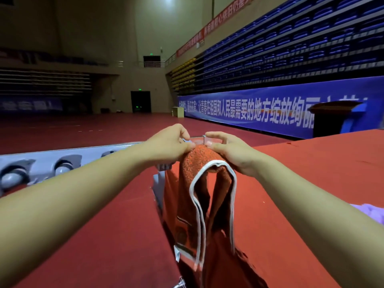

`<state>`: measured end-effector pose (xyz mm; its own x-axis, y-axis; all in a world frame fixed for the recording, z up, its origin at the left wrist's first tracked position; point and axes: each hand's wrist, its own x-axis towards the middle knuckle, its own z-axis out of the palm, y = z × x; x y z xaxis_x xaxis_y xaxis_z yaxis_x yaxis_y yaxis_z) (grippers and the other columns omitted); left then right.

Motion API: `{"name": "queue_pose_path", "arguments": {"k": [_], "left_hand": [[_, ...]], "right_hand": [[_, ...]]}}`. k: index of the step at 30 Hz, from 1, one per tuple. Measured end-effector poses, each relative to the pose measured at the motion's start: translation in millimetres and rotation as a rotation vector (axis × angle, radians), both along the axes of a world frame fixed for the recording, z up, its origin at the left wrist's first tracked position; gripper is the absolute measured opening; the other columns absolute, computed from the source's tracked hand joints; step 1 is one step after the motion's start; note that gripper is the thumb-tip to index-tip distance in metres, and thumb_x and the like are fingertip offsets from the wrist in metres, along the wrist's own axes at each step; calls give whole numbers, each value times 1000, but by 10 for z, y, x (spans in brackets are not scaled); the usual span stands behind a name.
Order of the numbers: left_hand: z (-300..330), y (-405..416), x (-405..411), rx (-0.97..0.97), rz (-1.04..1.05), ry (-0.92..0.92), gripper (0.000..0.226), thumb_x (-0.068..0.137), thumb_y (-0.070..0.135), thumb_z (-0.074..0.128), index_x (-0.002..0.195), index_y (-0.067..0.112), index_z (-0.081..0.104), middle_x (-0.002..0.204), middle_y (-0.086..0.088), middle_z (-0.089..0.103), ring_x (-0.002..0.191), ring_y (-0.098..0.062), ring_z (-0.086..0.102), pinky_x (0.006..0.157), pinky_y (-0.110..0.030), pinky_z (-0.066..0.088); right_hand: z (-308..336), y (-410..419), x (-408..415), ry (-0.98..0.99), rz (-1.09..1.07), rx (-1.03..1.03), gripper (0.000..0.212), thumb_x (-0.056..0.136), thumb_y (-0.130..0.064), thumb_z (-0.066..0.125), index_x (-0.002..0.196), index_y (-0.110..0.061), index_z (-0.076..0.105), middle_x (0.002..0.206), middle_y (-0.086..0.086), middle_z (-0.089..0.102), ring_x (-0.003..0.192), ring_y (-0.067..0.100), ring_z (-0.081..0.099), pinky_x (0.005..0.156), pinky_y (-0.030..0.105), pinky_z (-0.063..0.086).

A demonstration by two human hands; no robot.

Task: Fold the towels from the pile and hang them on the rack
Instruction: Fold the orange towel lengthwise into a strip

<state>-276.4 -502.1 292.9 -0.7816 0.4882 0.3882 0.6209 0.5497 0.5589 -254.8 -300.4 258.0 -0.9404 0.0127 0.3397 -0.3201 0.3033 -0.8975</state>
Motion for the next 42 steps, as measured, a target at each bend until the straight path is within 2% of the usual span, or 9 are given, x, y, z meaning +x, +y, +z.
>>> {"name": "queue_pose_path", "arguments": {"k": [7,10,12,15,20,23,27,34,42], "left_hand": [[-119,94,-304,-318,196,135,20,90,41,61,88,23,52,82,8,66,81,-20,63,78,-34,44],[-237,136,-300,-465,311,367,19,91,45,58,97,28,50,99,7,67,100,-24,60,83,-37,36],[-281,139,-259,-401,318,467,22,87,42,65,100,31,50,104,8,66,104,-24,58,79,-35,36],[-298,97,-200,-199,252,434,32,82,34,73,105,33,50,99,17,67,98,-17,59,73,-32,41],[-403,111,-165,-236,256,332,34,84,28,66,115,36,55,83,24,71,101,-6,60,71,-29,38],[-422,129,-157,-295,256,319,41,86,27,63,124,36,53,88,21,71,106,-10,59,79,-30,37],[-307,152,-75,-233,280,321,36,90,37,57,126,38,50,105,13,70,108,-20,60,81,-35,47],[-365,848,570,55,-50,344,34,89,52,53,122,40,50,116,18,57,102,-10,58,91,-37,47],[-1327,2371,1452,132,-455,118,35,86,56,45,118,44,49,110,22,61,86,-20,62,83,-39,48]], "right_hand": [[-288,-30,-451,-90,-55,86,63,82,-37,74,138,-17,51,128,10,62,115,20,61,106,43,46],[-393,-78,-427,-14,-133,141,52,90,-32,70,136,-16,51,98,-3,66,84,2,61,83,22,48],[-389,-88,-353,152,-252,175,41,87,-26,74,123,-23,54,79,-7,63,67,-2,56,70,17,44],[-356,-106,-219,271,-220,49,43,89,-13,69,128,-22,53,84,-1,70,73,6,62,80,25,51],[-384,-254,-87,136,-108,19,42,97,-15,55,137,-21,47,102,-6,71,88,1,63,79,14,46],[-367,-240,-55,70,-97,-40,41,96,-19,51,137,-19,48,109,-12,70,106,1,61,92,21,44],[-286,-142,158,87,-60,-65,38,102,-21,50,138,-21,43,105,4,71,84,12,63,77,31,51],[-262,457,941,296,-246,218,33,96,-19,60,127,-29,53,99,-4,66,81,4,62,75,23,47],[-784,1625,2916,201,-738,344,28,93,-20,56,120,-27,59,93,-6,70,84,8,65,81,35,54]]}}
